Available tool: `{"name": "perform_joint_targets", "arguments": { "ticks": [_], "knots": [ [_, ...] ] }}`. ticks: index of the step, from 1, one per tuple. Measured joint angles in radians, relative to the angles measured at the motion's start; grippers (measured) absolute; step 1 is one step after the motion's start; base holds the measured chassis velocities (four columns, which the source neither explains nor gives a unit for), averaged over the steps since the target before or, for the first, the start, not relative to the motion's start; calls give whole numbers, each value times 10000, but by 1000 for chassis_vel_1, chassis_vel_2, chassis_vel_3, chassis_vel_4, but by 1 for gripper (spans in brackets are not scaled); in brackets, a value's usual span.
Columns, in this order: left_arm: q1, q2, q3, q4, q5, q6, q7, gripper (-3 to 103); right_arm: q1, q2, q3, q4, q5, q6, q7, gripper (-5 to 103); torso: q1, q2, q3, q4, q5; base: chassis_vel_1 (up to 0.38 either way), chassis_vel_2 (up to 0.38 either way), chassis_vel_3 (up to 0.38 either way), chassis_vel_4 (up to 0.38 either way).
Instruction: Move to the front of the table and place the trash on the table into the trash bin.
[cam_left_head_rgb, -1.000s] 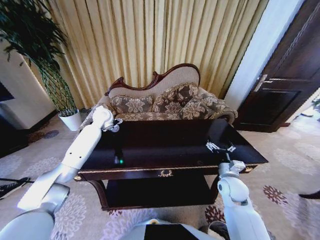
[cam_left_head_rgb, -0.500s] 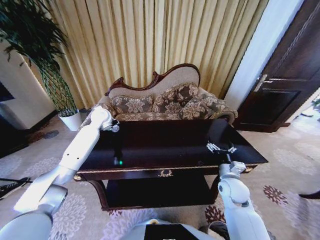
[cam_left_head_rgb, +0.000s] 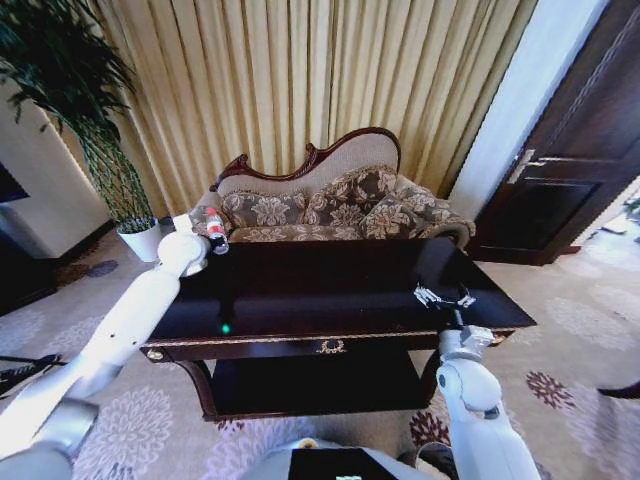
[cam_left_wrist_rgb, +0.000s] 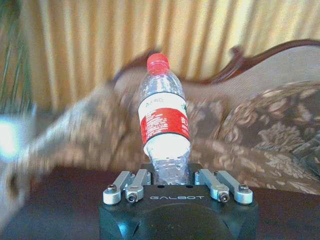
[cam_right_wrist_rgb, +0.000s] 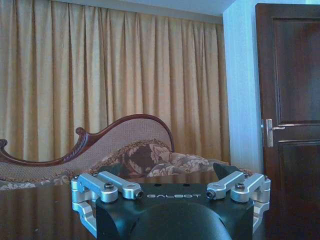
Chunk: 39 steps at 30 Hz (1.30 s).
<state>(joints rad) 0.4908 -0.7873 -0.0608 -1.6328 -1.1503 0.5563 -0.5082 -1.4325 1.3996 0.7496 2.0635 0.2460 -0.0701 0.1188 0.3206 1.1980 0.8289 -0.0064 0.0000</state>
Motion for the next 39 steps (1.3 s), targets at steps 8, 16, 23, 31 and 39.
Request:
{"name": "perform_joint_targets", "arguments": {
  "ticks": [8,16,23,31,39],
  "knots": [
    [825,810,-151,-574,3474,-1889,3068,33,-330,-41,97,537,344,-146,0,100,0,0,-1,-3,0,0,0,0,0],
    [1774,1262,-342,-1396,4758,-3890,5054,33,-716,-304,93,1712,1849,-718,0,100,-1,0,-1,-1,0,0,0,0,0],
    [2561,1388,-336,-2547,4904,-4926,6101,33,-1130,-1149,-234,3591,4454,-1728,1,100,-1,0,-1,-2,0,0,0,0,0],
    [3455,1505,-351,-3781,4815,-5227,6407,33,-1341,-1333,-412,4440,6704,-2988,2,100,0,0,0,0,1,0,0,0,0],
    [3918,1673,-384,-5135,4247,-4677,6239,33,-1208,-1219,-624,4442,7013,-3397,2,100,-1,-1,0,-2,3,0,0,0,0]
  ]
}}
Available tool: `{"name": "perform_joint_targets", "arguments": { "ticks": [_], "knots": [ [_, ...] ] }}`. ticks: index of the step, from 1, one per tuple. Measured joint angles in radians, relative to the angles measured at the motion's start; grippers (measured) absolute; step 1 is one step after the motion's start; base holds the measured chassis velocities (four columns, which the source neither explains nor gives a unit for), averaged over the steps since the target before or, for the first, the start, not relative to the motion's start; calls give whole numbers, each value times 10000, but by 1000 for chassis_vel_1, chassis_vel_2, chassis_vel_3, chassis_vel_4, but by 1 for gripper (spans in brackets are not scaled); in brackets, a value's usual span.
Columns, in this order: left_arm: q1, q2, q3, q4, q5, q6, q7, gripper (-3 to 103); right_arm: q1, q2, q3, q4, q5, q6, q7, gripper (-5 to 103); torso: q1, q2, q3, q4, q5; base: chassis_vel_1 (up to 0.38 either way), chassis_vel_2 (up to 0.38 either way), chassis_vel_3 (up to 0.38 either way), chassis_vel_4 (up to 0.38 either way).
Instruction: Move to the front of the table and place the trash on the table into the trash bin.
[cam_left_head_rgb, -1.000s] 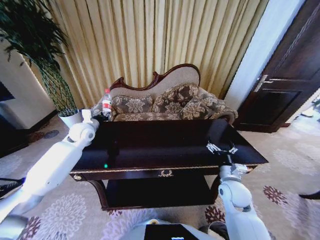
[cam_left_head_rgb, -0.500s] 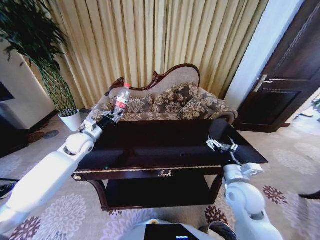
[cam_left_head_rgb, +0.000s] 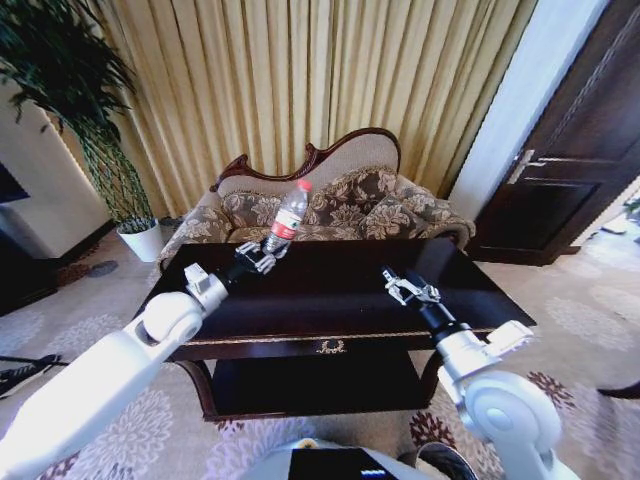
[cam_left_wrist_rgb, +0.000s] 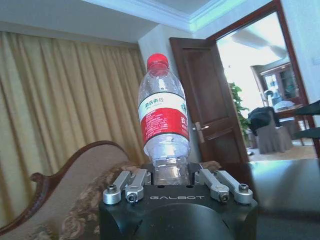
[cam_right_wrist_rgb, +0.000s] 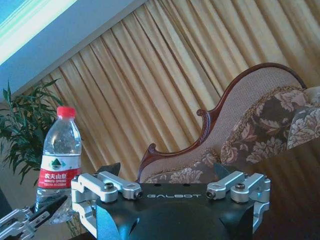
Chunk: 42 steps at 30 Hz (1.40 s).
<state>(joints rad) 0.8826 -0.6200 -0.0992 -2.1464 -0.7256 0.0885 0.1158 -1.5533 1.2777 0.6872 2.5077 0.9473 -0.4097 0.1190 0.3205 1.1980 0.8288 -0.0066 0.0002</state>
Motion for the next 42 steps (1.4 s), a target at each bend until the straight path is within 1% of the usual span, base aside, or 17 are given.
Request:
{"name": "perform_joint_targets", "arguments": {
  "ticks": [7,9,10,13,16,20,22,24,26,27,29,30,31,34,38,39,42],
  "knots": [
    [502,108,106,-720,-55,46,49,33,22,37,-63,-34,-317,202,-2,100,0,0,0,1,-2,0,0,0,0],
    [556,131,119,-730,-48,46,135,33,-29,29,-64,-40,-467,330,-2,100,0,0,0,0,-1,0,0,0,0],
    [608,184,133,-735,-35,42,191,33,-131,18,-69,-45,-766,517,-1,100,0,0,0,-1,-2,0,0,0,0],
    [637,220,134,-740,-34,37,214,33,-172,10,-84,-48,-867,588,-1,100,0,0,0,-1,-1,0,0,0,0],
    [724,403,132,-737,-33,-71,428,33,-235,-81,-106,-54,-1044,749,-2,100,0,0,0,0,-3,0,0,0,0],
    [559,726,224,-496,-74,-250,564,33,-259,-322,-124,-61,-1075,844,-2,100,0,0,0,1,-2,0,0,0,0],
    [271,811,238,94,-184,-278,560,33,-153,-441,-56,-64,-1098,902,-2,100,0,0,0,-1,-1,0,0,0,0],
    [157,784,240,360,-278,-278,528,33,-55,-468,6,-64,-1057,941,-2,100,0,0,0,0,-1,0,0,0,0],
    [-318,535,362,1091,-419,-319,421,32,305,-639,141,-178,-984,1101,-5,100,1,0,1,1,-5,0,0,0,0],
    [-318,535,362,1091,-419,-319,421,32,305,-639,141,-178,-984,1101,-5,100,1,0,1,1,-5,0,0,0,0],
    [-849,265,574,1658,-531,-367,433,32,668,-855,168,-559,-936,1210,-4,100,1,0,2,2,-5,0,0,0,0],
    [-849,265,574,1658,-531,-367,433,32,668,-855,168,-559,-936,1210,-4,100,1,0,2,2,-5,0,0,0,0],
    [-1292,85,808,1973,-624,-382,493,32,921,-973,169,-829,-835,1256,-4,100,2,-1,2,2,-1,0,0,0,0],
    [-1797,-120,1095,2195,-745,-363,519,32,1365,-1131,135,-1333,-783,1335,-5,100,3,-1,2,-6,0,0,0,0,0],
    [-2114,-294,1406,2149,-844,-217,515,32,2077,-1375,-48,-2391,-1019,1423,-3,100,2,0,2,4,-2,0,0,0,0],
    [-2210,-358,1533,2102,-854,-175,501,32,2347,-1478,-154,-2848,-1262,1446,-3,100,2,0,1,4,0,0,0,0,0],
    [-2378,-487,1827,2081,-856,-144,450,32,2703,-1676,-335,-3407,-1342,1443,-3,100,3,-1,3,2,0,0,0,0,0]
  ]
}}
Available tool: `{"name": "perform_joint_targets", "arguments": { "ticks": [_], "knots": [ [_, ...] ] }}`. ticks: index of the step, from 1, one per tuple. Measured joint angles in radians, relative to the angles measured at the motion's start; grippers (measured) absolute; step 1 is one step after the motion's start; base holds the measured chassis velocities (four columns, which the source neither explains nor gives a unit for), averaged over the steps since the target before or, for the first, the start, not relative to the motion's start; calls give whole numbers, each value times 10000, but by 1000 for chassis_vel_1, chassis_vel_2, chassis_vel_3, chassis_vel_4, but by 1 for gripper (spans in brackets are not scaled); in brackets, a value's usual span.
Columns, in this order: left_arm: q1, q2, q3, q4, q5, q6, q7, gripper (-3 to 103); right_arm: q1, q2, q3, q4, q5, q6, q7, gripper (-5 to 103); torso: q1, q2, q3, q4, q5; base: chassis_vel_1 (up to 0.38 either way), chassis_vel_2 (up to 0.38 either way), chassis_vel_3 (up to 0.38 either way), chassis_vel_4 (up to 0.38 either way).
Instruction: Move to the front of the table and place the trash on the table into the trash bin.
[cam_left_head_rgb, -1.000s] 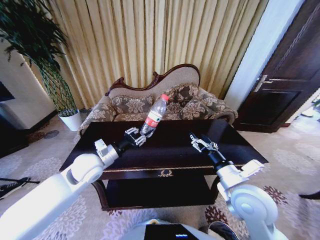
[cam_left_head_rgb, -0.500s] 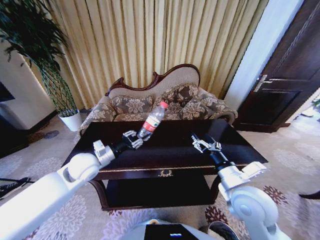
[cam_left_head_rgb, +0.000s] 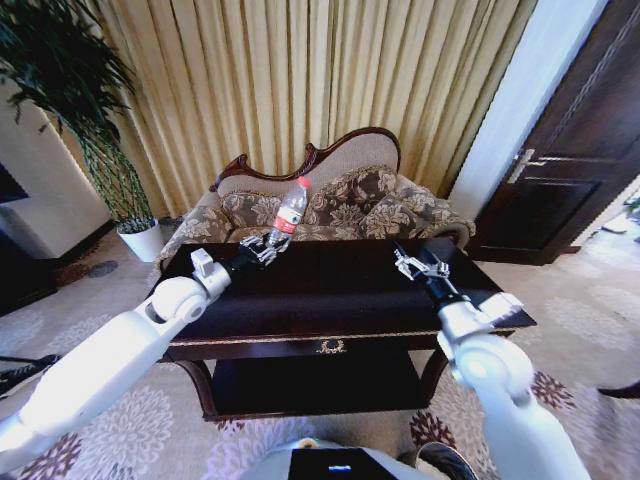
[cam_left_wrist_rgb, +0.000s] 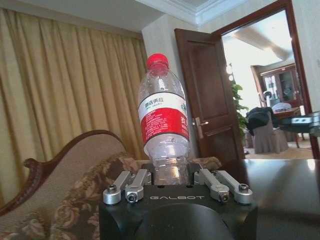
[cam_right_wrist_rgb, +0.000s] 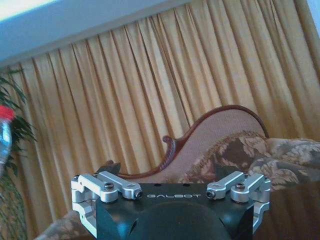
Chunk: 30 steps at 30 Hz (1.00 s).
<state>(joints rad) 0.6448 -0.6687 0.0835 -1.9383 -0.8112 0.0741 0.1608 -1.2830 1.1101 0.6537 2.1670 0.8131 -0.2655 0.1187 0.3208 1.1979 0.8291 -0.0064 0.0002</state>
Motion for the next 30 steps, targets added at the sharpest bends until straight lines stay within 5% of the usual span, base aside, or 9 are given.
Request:
{"name": "perform_joint_targets", "arguments": {
  "ticks": [9,18,30],
  "knots": [
    [-444,15,479,-81,-110,-5,48,32,-149,-51,-153,781,1395,-6,0,100,-1,1,-2,0,-2,0,0,0,0],
    [-645,52,858,-455,-389,17,-191,32,-331,-407,-355,1907,1787,23,0,100,-1,2,-2,-1,-3,0,0,0,0],
    [-1251,86,1541,-703,-567,35,-356,32,95,-2071,-859,984,2230,434,1,100,-2,2,-2,-1,0,0,0,0,0]
  ]
}}
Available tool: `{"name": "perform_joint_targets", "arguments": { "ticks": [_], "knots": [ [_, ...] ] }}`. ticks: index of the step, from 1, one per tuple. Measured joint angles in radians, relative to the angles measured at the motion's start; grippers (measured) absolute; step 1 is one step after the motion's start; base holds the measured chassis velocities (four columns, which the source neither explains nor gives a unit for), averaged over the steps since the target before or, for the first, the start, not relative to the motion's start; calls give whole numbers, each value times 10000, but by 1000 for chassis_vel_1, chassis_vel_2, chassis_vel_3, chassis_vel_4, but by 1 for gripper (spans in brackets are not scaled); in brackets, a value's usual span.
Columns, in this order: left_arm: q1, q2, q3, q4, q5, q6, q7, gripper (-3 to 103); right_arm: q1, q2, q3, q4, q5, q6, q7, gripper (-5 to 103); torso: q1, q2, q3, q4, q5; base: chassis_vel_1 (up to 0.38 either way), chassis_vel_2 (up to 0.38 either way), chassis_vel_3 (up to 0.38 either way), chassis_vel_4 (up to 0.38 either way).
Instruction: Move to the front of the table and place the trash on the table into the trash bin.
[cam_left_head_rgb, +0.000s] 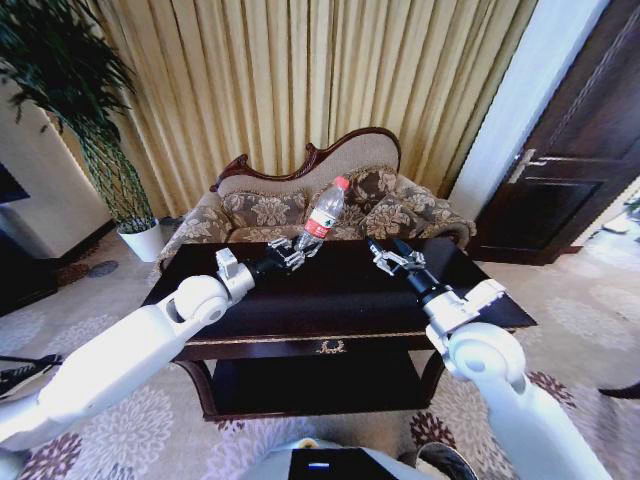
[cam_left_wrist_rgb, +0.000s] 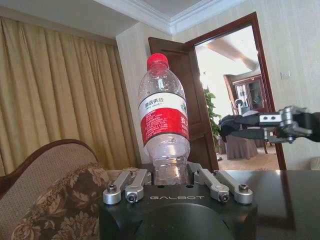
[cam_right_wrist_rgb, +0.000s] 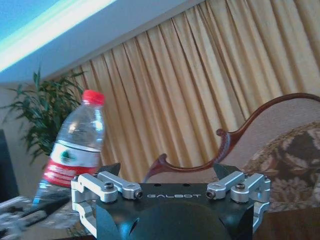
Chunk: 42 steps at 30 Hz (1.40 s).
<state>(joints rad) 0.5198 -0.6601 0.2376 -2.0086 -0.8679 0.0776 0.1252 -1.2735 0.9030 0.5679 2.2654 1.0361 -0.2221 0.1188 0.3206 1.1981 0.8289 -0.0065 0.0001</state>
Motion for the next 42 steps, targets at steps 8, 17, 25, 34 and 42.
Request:
{"name": "perform_joint_targets", "arguments": {
  "ticks": [8,17,25,34,42],
  "knots": [
    [490,256,-380,-180,-11,-1,33,32,-101,-1305,381,-222,246,232,0,100,0,0,0,0,-1,0,0,0,0],
    [990,456,-805,-206,-27,-58,311,32,-8,-2815,330,-204,541,423,-1,100,0,0,0,1,-1,0,0,0,0],
    [607,290,-472,41,-66,-97,369,32,71,-3127,127,-31,1082,450,-1,100,0,0,0,-1,-2,0,0,0,0],
    [-460,-795,549,837,28,-604,768,32,247,-2578,-416,-244,1716,361,0,100,0,-1,0,-1,-1,0,0,0,0],
    [-977,-1181,1249,906,11,-383,662,32,360,-2238,-540,-388,1770,331,0,100,0,-2,0,0,-1,0,0,0,0]
  ]
}}
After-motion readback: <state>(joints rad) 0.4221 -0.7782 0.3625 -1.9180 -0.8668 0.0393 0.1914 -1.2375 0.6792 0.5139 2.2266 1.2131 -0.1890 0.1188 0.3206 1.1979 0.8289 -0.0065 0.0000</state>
